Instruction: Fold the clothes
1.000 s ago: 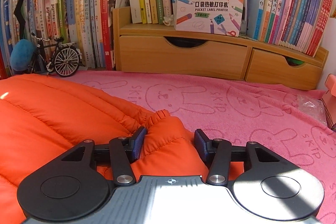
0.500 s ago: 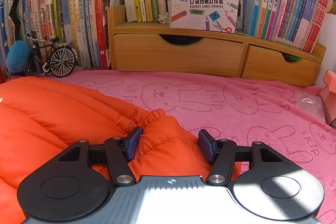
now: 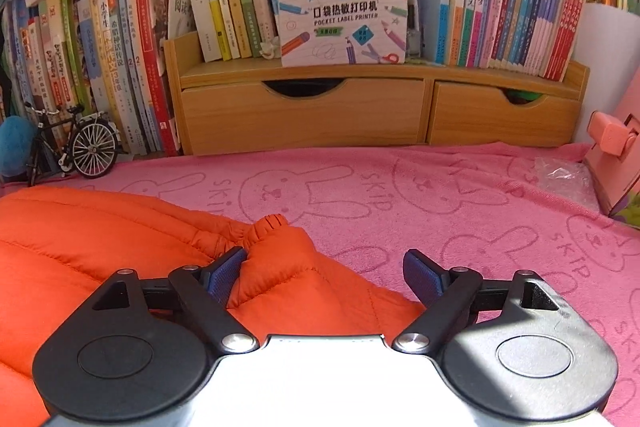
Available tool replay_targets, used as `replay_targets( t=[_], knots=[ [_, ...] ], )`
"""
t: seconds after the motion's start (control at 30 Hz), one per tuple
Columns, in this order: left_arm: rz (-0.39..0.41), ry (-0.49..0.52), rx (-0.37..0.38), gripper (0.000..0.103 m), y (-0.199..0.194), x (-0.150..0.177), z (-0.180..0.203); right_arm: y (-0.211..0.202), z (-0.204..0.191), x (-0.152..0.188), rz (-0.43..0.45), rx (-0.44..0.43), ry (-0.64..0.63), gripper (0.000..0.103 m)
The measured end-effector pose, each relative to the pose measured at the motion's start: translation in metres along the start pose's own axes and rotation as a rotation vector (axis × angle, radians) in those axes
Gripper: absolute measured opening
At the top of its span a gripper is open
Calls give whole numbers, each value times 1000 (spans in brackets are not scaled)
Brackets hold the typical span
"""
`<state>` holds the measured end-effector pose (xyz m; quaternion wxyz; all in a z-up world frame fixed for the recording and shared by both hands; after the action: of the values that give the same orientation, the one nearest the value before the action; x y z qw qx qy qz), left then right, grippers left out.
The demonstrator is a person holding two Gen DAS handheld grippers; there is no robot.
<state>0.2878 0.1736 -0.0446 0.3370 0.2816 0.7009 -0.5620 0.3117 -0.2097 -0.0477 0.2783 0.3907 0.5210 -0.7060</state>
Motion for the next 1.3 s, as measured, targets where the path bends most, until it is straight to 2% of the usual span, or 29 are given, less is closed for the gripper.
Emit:
replay_targets(
  t=[0.13,0.2,0.3,0.37,0.47,0.57,0.67,0.83,0.93,1.13,1.3],
  knots=[
    [194,89,-44,102,-71,-13,10,-73,-3,-9,327,32,-94,89],
    [265,79,11,102,-103,-13,20,-110,-13,-8,462,23,-161,91],
    [340,64,83,103,-140,1,42,-155,-33,3,569,-43,-217,101],
    [352,54,98,103,-149,12,56,-171,-47,11,573,-82,-235,101],
    [318,41,91,103,-143,26,77,-185,-67,24,543,-127,-254,101],
    [270,32,66,103,-130,35,87,-181,-78,33,503,-109,-261,101],
    [288,68,22,103,-126,40,92,-177,-81,38,497,-86,-263,101],
    [323,206,-65,103,-121,47,108,-172,-92,54,565,-5,-381,102],
    [321,340,-128,103,-111,56,121,-167,-101,71,617,43,-493,102],
    [300,480,-151,103,-100,61,132,-158,-111,83,619,44,-621,102],
    [303,578,-154,103,-92,65,136,-153,-109,87,659,55,-678,101]
  ],
)
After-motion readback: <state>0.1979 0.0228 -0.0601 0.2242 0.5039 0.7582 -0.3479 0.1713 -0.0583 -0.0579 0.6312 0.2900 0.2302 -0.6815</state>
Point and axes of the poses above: each gripper's, at about its wrist camera, not at the fingertips, and y roughly the way its jaws point, z to its right, x to its underside, the point moved 6 cm from there along y, roughly the way its jaws point, and after that the axes turned 14 degrees about x, right-handed, at the moved point
